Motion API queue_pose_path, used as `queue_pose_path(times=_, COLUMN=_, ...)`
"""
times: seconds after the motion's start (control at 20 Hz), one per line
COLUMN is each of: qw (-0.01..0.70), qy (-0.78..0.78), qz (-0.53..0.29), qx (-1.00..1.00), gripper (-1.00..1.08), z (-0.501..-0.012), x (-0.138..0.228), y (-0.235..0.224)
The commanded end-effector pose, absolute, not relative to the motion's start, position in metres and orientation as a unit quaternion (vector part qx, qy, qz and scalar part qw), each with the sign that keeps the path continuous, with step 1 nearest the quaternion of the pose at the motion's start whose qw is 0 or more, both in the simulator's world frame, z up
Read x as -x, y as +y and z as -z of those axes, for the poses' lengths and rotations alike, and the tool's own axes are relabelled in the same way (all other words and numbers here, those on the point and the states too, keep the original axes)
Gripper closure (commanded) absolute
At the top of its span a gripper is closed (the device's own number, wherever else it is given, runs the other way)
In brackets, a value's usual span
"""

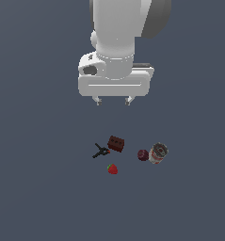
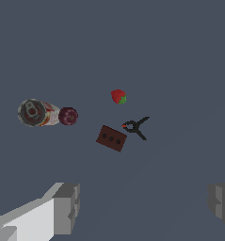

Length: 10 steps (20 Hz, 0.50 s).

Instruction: Pick up a designated object from a clutter of objects.

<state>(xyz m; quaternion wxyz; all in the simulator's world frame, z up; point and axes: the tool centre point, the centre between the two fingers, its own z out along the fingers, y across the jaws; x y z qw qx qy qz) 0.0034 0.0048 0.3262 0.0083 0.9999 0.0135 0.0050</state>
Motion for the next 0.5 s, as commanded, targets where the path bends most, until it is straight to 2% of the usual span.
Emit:
queue_pose_path(times=0.0, qw=0.008, qy=0.014, qz=-0.005, qx=-1.0, gripper=-0.92, z=-0.3262, x=-0.0034, y=0.0048)
queue_pose_path(times=0.45, qw=0.013, qy=0.013, qz=0.008, qx=-1.0, gripper=-0.92, z=-0.32, x=-0.0033, y=0.01)
